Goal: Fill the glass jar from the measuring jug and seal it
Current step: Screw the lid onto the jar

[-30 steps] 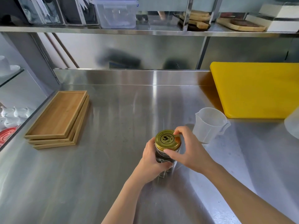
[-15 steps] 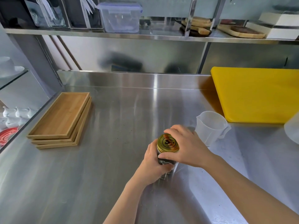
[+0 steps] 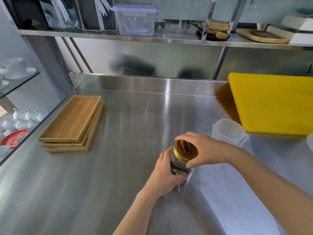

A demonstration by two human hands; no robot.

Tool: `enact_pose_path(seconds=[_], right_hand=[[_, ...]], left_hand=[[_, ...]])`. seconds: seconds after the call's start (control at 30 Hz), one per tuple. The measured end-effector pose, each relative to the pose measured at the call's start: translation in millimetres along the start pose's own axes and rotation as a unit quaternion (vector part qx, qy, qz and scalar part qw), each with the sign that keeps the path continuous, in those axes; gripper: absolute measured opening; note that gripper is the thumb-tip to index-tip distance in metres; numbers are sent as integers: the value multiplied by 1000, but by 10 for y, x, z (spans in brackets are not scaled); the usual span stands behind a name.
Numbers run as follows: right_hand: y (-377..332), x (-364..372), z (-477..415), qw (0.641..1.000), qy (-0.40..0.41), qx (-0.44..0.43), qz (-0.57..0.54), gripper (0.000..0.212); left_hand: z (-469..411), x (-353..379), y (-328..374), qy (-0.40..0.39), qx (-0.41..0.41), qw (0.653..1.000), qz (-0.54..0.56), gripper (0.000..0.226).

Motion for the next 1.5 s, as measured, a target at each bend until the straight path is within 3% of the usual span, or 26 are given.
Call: enact_pose_path(seconds=[0.43, 0.7, 1.03, 1.2, 1.33, 1.4, 1.5], right_hand=[[-105, -25, -92, 995, -45, -4, 83, 77], [-196, -9, -96, 968, -7, 61, 245, 75], [-241, -5, -81, 978, -75, -37, 193, 69], [-195, -15, -101, 978, -38, 30, 203, 61], [-205, -6, -143, 960, 22, 84, 266, 79], [-167, -17, -124, 973, -29, 91, 212, 81], [-180, -49, -92, 982, -101, 37, 157, 79]], left_hand=[[8, 23, -31, -1, -22, 1000, -9, 81], [13, 29, -60, 2, -30, 999, -22, 81], [18, 6, -8, -6, -38, 999, -38, 87], [8, 2, -21, -14, -41, 998, -44, 86], [17, 4, -20, -21, -47, 997, -50, 84], [22, -5, -8, -18, -47, 997, -51, 84], [26, -11, 8, -17, -42, 997, -55, 88]])
Point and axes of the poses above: each hand's wrist, its own z-axis away from the middle knuckle, its own x-axis out of the palm, y = z × x, the point moved 4 cm from there along -z, towards the middle knuckle, and after that the axes turned 9 degrees about -y, right-handed, at the moved point
